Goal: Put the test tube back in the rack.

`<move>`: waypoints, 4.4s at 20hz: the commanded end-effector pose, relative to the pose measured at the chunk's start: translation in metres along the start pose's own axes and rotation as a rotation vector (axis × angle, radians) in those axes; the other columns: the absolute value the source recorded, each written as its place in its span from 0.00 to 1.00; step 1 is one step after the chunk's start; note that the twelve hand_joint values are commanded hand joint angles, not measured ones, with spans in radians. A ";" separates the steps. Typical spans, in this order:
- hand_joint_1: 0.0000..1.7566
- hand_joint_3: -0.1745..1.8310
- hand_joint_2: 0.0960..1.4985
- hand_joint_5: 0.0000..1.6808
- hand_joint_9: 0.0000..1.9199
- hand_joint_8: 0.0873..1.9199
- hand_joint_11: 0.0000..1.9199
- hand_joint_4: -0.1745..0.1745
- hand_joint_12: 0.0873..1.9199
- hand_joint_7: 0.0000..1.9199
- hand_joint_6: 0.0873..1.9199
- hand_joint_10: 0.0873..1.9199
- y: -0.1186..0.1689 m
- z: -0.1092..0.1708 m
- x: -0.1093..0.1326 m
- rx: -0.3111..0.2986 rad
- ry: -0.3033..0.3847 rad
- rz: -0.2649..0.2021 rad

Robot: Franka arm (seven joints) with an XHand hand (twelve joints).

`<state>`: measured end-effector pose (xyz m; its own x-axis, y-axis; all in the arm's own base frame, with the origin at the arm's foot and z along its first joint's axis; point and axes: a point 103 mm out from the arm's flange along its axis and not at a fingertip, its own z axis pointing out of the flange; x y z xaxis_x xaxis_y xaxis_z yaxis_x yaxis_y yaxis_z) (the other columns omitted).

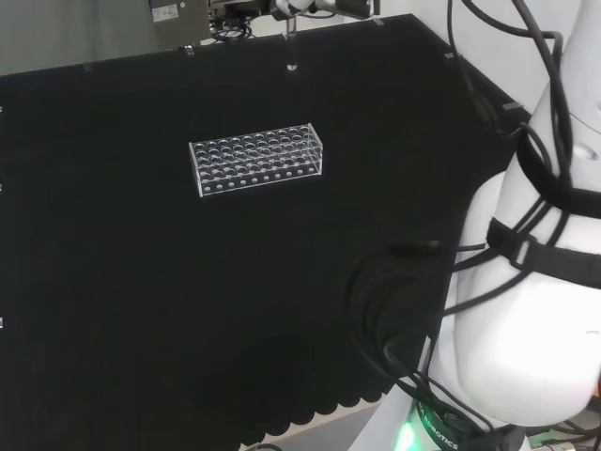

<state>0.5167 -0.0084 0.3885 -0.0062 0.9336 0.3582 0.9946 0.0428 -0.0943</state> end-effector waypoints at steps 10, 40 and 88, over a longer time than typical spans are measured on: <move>0.70 0.40 0.38 0.85 0.88 0.18 0.67 0.00 0.43 0.94 0.14 0.14 0.003 0.035 -0.039 0.060 0.108 0.080; 0.70 0.40 0.38 0.85 0.88 0.18 0.67 0.00 0.43 0.94 0.14 0.14 0.029 0.085 -0.052 0.100 0.151 0.135; 0.70 0.40 0.38 0.85 0.88 0.17 0.67 0.00 0.43 0.94 0.14 0.14 0.062 0.140 -0.074 0.157 0.101 0.175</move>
<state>0.5650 -0.0292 0.2249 0.1862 0.8897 0.4169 0.9519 -0.0583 -0.3008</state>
